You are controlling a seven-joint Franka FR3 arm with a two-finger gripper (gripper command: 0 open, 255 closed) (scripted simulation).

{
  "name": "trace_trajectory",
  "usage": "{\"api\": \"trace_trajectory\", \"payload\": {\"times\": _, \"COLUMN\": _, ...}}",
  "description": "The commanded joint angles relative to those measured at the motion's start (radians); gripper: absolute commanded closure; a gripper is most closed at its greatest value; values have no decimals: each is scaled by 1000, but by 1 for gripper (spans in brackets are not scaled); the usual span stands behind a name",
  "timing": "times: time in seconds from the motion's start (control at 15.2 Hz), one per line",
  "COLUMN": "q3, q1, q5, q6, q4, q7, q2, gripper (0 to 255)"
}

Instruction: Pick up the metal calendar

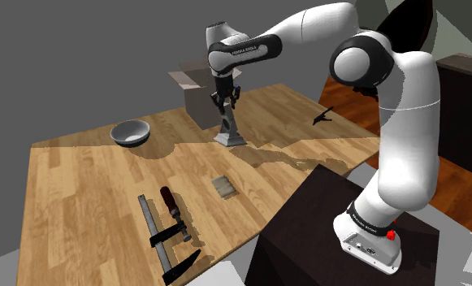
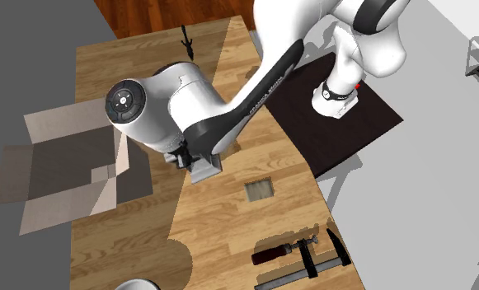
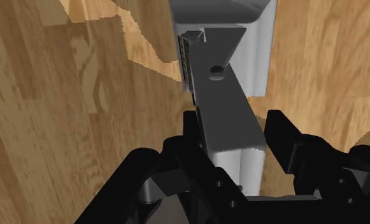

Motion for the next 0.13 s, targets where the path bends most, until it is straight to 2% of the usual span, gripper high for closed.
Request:
{"api": "trace_trajectory", "payload": {"times": 0.0, "q3": 1, "q1": 1, "q5": 1, "q6": -13, "q4": 5, "q7": -1, "q2": -9, "gripper": 255}}
{"api": "trace_trajectory", "payload": {"times": 0.07, "q3": 0, "q1": 1, "q5": 1, "q6": -13, "q4": 6, "q7": -1, "q2": -9, "gripper": 255}}
